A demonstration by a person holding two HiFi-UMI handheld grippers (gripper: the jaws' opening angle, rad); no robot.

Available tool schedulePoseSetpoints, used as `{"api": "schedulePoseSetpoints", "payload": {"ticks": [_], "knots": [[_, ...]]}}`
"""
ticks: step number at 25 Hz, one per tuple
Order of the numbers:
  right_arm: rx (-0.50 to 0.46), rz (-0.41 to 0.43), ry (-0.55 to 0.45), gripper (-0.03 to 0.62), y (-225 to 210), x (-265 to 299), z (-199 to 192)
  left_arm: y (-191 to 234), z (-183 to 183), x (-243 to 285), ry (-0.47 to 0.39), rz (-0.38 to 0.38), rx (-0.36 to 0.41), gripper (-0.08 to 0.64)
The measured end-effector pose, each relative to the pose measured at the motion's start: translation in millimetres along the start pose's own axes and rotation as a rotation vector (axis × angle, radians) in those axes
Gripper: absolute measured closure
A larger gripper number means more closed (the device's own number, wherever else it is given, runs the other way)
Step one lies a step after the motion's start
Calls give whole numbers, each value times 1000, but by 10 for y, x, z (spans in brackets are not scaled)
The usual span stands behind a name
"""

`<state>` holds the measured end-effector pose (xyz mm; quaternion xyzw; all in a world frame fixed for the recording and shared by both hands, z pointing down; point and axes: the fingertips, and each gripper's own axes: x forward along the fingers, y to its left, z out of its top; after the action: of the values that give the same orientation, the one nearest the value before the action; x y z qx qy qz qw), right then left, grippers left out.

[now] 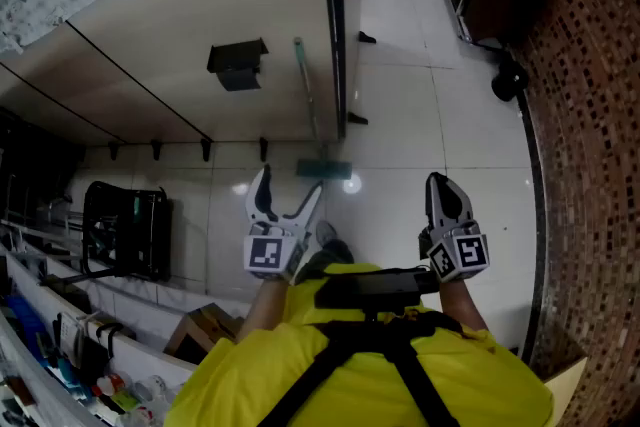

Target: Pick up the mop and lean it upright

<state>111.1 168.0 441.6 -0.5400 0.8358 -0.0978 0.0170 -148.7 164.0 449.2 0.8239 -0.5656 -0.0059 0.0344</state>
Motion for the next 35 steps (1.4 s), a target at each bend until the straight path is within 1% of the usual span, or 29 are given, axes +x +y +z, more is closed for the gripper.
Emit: {"api": "schedulePoseSetpoints", "payload": {"ticks": [3, 5, 8, 10, 11, 14, 17, 18, 21, 25, 27, 29, 32, 35], "knots": [[-17, 11, -12, 586, 90, 565, 117, 343, 22, 433, 40, -57, 14, 117], [-13, 8, -22, 586, 117, 913, 180, 596, 35, 699, 45, -67, 10, 127], [-3, -10, -14, 580, 127, 1251, 181, 917, -18, 1019, 64, -53, 4, 250], [3, -15, 5, 546, 77, 1402, 137, 1054, -55, 1222, 72, -36, -22, 337], [7, -18, 17, 546, 28, 1480, 108, 1116, -108, 1338, 79, -25, -27, 351], [26, -22, 40, 546, -157, 1727, 50, 1308, -346, 1733, 108, 19, -28, 351], [19, -15, 50, 546, -351, 2026, 40, 1446, -534, 2180, 123, 39, -62, 350], [18, -9, 56, 546, -419, 2146, 29, 1496, -594, 2341, 131, 48, -63, 350], [19, 32, 88, 546, -593, 2530, -5, 1682, -822, 2834, 171, 87, -46, 350], [-3, 87, 127, 546, -794, 2860, -110, 1883, -1218, 3470, 221, 105, -57, 350], [-9, 106, 146, 546, -893, 3023, -181, 2021, -1402, 3726, 235, 128, -72, 350], [-2, 109, 164, 546, -1016, 3158, -246, 2128, -1547, 3914, 250, 151, -94, 350], [29, 108, 187, 546, -1128, 3235, -323, 2232, -1740, 4067, 291, 178, -87, 351], [15, 123, 211, 546, -1220, 3259, -385, 2276, -1891, 4185, 311, 195, -98, 366]]}}
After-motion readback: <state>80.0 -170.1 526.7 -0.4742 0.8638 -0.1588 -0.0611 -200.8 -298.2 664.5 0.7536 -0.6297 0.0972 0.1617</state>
